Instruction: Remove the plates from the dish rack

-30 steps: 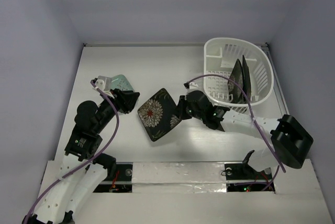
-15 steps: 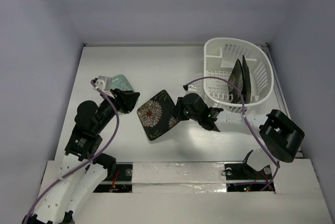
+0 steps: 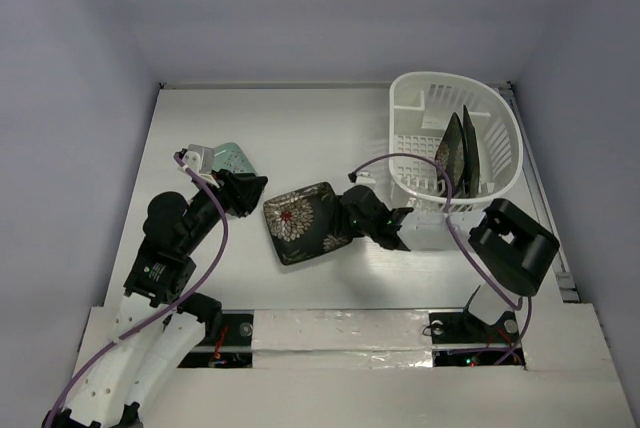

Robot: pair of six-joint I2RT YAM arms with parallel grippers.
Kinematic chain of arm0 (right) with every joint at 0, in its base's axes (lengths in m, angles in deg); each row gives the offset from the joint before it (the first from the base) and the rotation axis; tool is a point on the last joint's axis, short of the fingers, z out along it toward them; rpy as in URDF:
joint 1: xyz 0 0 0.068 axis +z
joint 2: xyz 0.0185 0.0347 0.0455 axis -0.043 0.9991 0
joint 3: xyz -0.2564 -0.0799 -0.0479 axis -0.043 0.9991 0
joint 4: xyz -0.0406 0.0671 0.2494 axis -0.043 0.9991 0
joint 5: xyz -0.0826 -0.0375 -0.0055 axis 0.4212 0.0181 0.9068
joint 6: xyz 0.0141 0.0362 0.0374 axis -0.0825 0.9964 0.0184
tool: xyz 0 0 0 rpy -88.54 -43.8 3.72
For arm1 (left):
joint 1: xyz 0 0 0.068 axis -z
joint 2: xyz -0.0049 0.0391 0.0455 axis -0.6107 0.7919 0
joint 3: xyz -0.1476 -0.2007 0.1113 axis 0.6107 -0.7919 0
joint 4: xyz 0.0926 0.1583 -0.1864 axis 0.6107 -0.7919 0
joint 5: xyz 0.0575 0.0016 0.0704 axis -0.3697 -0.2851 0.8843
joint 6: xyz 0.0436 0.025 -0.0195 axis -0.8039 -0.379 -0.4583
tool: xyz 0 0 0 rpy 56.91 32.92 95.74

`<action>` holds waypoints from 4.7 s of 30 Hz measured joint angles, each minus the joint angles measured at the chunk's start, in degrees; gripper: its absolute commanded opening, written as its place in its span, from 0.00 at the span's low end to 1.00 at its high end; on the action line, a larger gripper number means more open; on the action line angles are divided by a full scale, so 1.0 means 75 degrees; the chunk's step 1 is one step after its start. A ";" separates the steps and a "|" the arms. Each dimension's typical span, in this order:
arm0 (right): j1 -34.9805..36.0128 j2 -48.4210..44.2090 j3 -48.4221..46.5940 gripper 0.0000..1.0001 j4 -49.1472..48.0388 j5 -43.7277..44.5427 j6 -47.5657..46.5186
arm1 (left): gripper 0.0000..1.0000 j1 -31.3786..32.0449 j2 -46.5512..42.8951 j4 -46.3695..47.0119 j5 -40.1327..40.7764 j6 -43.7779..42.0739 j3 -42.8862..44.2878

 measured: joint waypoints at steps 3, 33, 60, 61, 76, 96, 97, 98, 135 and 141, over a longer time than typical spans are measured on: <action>0.0073 -0.0003 -0.0105 0.65 0.0119 0.0128 -0.0050 | 0.33 0.0000 0.0006 0.0000 0.0000 0.0000 0.0000; -0.2442 -0.5435 -0.1746 0.26 0.5208 0.4293 -0.1271 | 0.33 0.0017 -0.0166 -0.0006 0.0000 -0.0003 0.0000; -0.4392 -0.4255 -0.1288 0.47 0.4395 0.2868 -0.1900 | 0.33 0.0017 -0.0207 -0.0023 0.0000 -0.0003 0.0000; -0.4421 -0.4147 -0.1288 0.47 0.4345 0.2894 -0.1900 | 0.33 0.0017 -0.0207 -0.0023 0.0000 -0.0003 0.0000; -0.4450 -0.3077 -0.1443 0.18 0.4202 0.3687 -0.2428 | 0.33 0.0017 -0.0207 -0.0023 0.0003 -0.0003 0.0000; -0.3468 -0.2617 -0.2372 0.00 0.5409 0.4398 -0.4071 | 0.33 0.0073 -0.0224 -0.0020 0.0000 -0.0003 0.0000; -0.3416 -0.2614 -0.2448 0.00 0.5502 0.4436 -0.4162 | 0.34 0.0073 -0.0227 -0.0020 0.0000 -0.0003 0.0000; -0.3378 -0.2614 -0.2524 0.00 0.5595 0.4473 -0.4220 | 0.34 0.0073 -0.0233 -0.0023 0.0000 -0.0003 0.0000; -0.0801 -0.4100 -0.1005 0.00 0.1265 -0.0408 -0.0519 | 0.34 -0.0029 -0.0224 -0.0044 0.0187 0.0000 0.0000; 0.0265 -0.3232 0.0061 0.00 0.0152 -0.0137 0.0874 | 0.34 -0.0052 -0.0283 -0.0058 0.0323 -0.0003 0.0000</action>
